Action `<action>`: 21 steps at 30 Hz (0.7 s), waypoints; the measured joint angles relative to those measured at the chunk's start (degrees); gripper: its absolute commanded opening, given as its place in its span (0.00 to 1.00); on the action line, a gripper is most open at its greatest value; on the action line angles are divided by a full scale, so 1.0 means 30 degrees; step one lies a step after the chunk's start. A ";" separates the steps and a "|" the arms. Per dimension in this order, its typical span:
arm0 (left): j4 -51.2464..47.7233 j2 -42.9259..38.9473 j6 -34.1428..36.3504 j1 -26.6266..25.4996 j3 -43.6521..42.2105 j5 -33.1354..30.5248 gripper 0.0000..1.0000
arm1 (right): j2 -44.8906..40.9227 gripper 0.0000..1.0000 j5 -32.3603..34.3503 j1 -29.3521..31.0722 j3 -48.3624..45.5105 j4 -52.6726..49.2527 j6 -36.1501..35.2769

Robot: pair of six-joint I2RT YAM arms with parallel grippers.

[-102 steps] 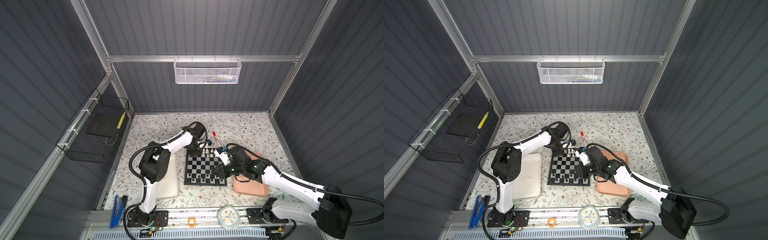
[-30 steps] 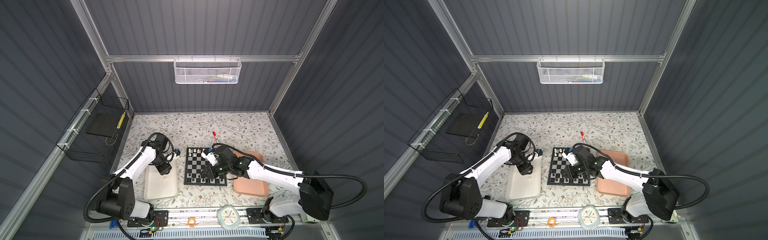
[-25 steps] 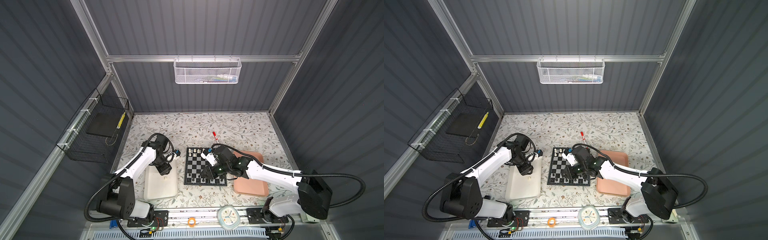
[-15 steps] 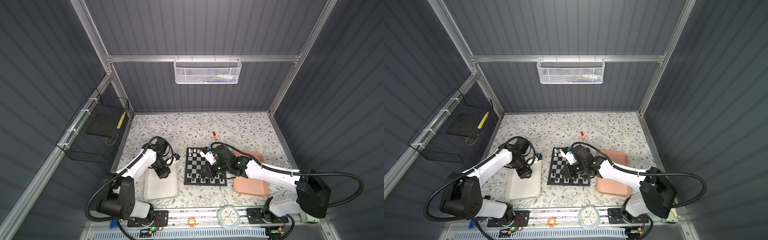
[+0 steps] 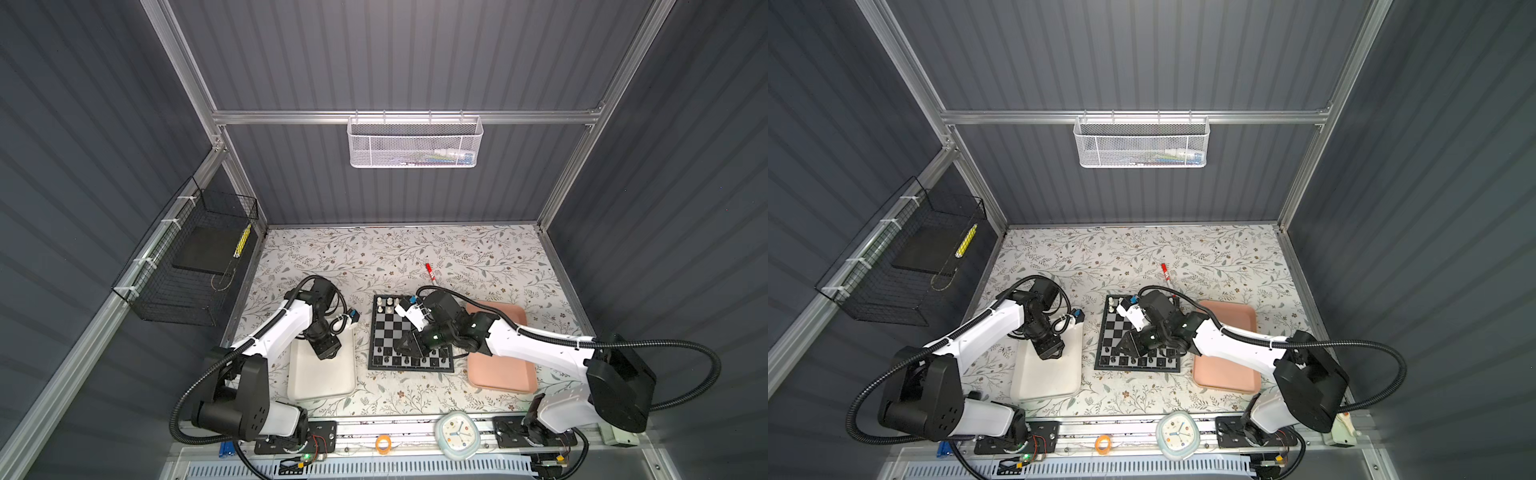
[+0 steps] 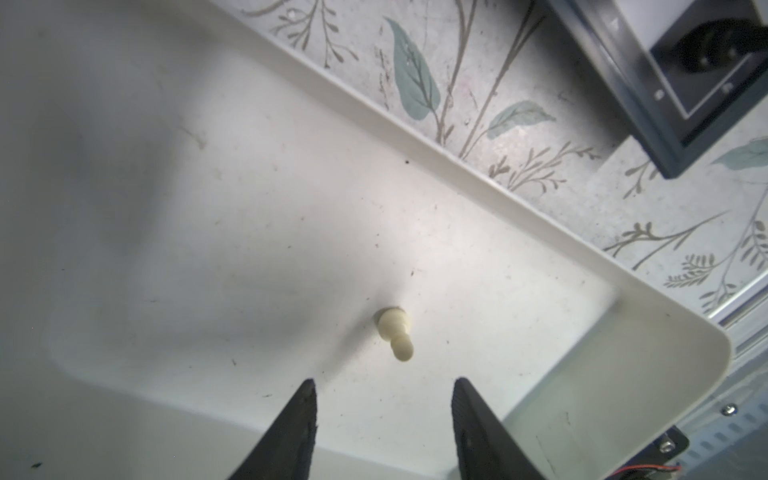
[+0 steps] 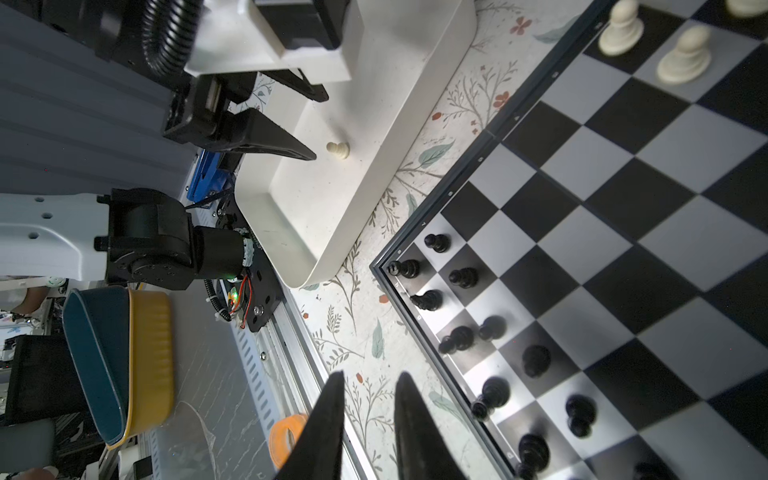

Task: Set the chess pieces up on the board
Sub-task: 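Lower the left gripper toward the last white pawn in the tray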

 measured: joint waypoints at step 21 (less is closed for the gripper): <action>0.1530 0.0729 -0.0707 -0.0984 -0.0568 -0.0648 0.44 | 0.0000 0.24 -0.0036 0.0350 0.0000 -0.0306 0.0007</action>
